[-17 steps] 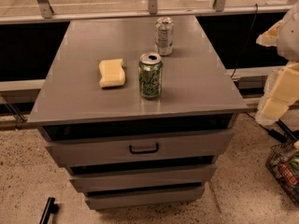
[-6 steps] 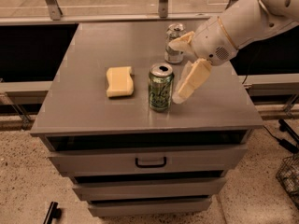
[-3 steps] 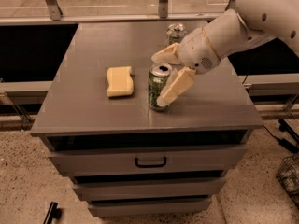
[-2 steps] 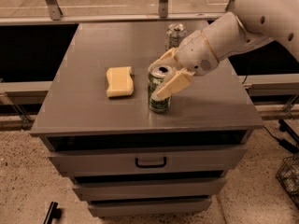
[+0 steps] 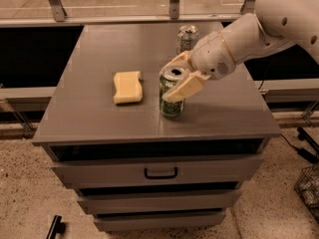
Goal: Pick green can
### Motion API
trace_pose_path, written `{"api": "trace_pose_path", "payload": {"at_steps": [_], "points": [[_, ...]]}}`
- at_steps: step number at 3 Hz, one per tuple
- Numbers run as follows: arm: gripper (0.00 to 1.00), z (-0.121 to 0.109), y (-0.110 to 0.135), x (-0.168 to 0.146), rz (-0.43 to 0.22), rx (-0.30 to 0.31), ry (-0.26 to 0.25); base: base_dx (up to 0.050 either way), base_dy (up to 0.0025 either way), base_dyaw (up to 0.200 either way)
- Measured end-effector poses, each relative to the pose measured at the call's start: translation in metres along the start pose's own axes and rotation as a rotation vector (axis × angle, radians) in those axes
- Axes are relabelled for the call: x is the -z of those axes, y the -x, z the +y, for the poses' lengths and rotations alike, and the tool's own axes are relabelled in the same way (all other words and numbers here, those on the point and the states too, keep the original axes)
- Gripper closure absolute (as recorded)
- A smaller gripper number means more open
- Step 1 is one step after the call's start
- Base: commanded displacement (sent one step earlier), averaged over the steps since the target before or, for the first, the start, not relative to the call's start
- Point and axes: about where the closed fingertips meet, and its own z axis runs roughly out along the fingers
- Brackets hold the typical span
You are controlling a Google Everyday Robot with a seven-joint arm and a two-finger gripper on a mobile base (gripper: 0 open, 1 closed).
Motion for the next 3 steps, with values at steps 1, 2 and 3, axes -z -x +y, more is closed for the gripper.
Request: {"api": "trace_pose_path", "payload": {"at_steps": [1,2,3], "points": [[1.00,-0.001,0.011,0.025,-0.016,0.003,-0.028,0.000,0.00000,0.000],[1.00,0.001,0.028,0.058,-0.017,0.037,-0.073,0.000,0.00000,0.000],[1.00,0.000,0.030,0.059,-0.018,0.040,-0.076,0.000,0.00000,0.000]]}}
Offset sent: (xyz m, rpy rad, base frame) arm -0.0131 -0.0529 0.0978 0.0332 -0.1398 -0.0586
